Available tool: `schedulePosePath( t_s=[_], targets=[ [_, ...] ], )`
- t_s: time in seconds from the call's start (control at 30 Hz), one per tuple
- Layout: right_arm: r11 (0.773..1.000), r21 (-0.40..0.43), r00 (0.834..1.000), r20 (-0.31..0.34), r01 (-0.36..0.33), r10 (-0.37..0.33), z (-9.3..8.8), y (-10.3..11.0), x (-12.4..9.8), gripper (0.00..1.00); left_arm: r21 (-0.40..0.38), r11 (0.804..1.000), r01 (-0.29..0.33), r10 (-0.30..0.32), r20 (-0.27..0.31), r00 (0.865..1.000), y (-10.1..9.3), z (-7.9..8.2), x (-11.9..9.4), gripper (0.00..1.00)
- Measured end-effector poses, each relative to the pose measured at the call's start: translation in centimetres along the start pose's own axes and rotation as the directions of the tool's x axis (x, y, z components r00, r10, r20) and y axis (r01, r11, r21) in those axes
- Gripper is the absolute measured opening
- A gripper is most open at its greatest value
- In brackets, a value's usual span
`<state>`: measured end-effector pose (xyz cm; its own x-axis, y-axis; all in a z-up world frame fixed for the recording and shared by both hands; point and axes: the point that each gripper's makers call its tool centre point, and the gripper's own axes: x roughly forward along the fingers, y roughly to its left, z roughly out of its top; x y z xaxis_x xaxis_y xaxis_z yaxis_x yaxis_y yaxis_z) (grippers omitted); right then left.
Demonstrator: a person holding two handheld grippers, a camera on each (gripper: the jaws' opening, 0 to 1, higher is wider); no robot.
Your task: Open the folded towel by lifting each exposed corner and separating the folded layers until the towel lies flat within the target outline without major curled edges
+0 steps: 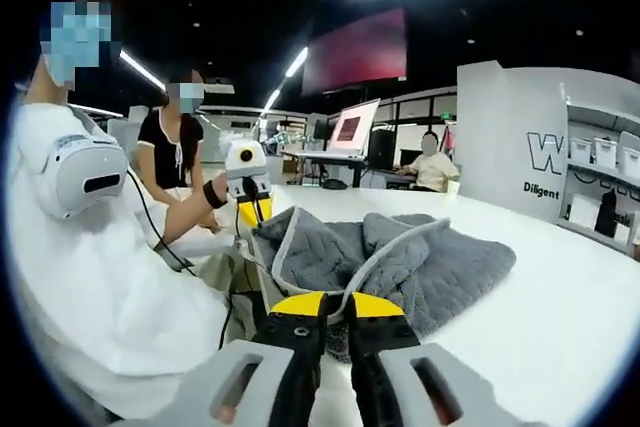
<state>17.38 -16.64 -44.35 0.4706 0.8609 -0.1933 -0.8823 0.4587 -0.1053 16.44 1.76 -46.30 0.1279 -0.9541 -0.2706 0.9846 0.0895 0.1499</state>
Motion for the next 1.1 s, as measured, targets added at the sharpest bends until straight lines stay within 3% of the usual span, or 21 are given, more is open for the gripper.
schedulePosePath(
  t_s=[0.3,0.63,1.1],
  targets=[
    [1.0,0.011,0.999,-0.038,-0.011,0.012,-0.8,0.2,-0.5,0.0,0.005,1.0,0.016,-0.016,-0.018,1.0,-0.3,-0.1,-0.1,0.01],
    [0.997,0.002,0.992,-0.099,-0.075,0.075,-1.8,1.6,-1.2,0.0,0.037,0.999,0.011,-0.009,-0.056,0.998,-0.8,-0.2,-0.6,0.0],
    [0.997,0.017,0.988,-0.131,-0.076,0.077,-2.7,1.5,-2.1,0.0,0.039,0.999,0.015,-0.011,-0.087,0.996,-0.9,-0.7,-0.9,0.01]
  ],
)
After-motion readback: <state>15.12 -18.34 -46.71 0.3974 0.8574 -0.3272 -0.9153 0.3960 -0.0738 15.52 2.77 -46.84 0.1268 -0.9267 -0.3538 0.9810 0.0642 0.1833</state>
